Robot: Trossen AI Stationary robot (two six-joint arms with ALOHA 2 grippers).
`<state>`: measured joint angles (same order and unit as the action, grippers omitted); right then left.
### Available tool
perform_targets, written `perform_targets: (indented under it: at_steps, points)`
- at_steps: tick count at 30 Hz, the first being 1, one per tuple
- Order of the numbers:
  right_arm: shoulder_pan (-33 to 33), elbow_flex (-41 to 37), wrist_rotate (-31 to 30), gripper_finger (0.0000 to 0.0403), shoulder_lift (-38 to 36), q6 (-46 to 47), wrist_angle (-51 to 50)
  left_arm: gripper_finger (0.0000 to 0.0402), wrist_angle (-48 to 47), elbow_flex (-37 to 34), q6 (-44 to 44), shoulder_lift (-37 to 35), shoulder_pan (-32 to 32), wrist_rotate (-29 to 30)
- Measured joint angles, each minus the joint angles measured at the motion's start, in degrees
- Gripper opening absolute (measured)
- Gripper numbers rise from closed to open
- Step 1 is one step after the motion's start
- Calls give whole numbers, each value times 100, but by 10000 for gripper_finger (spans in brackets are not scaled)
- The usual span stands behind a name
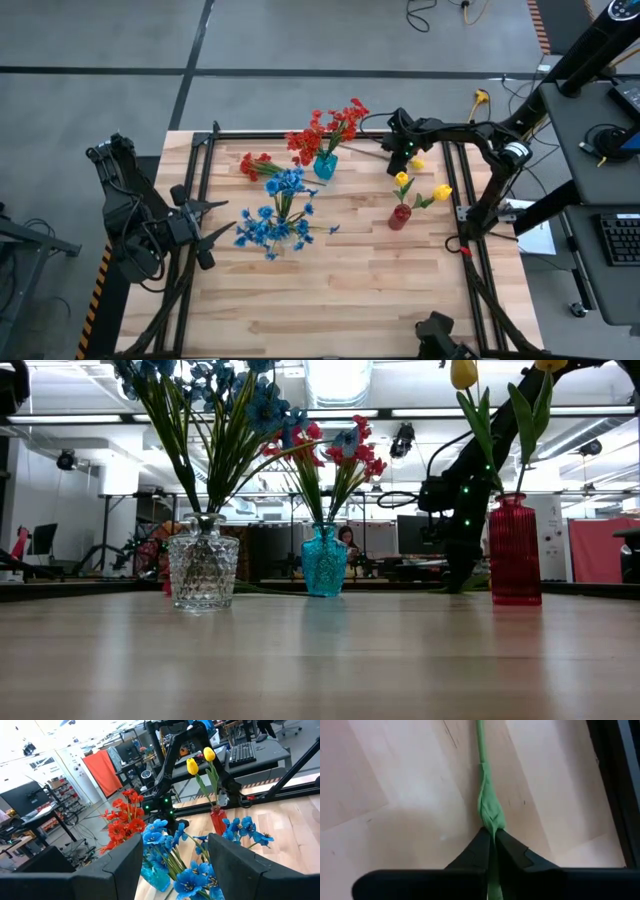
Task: Sort flowers into vase by color
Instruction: Put the yellow flower into the red vase
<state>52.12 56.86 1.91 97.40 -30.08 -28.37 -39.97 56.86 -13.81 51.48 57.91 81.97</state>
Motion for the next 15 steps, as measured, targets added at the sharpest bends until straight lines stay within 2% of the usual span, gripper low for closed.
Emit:
perform_targets:
  at_steps: [4,9,15]
  points:
    - [4,-8,-107,13,-171,1,-23,205,-2,0,-21,0,0,0]
    - [11,-11,-485,13,-738,85,-144,205,0,0,-23,0,0,0]
    - [4,-7,-1432,13,-1701,619,-181,205,0,0,-103,0,-1,0]
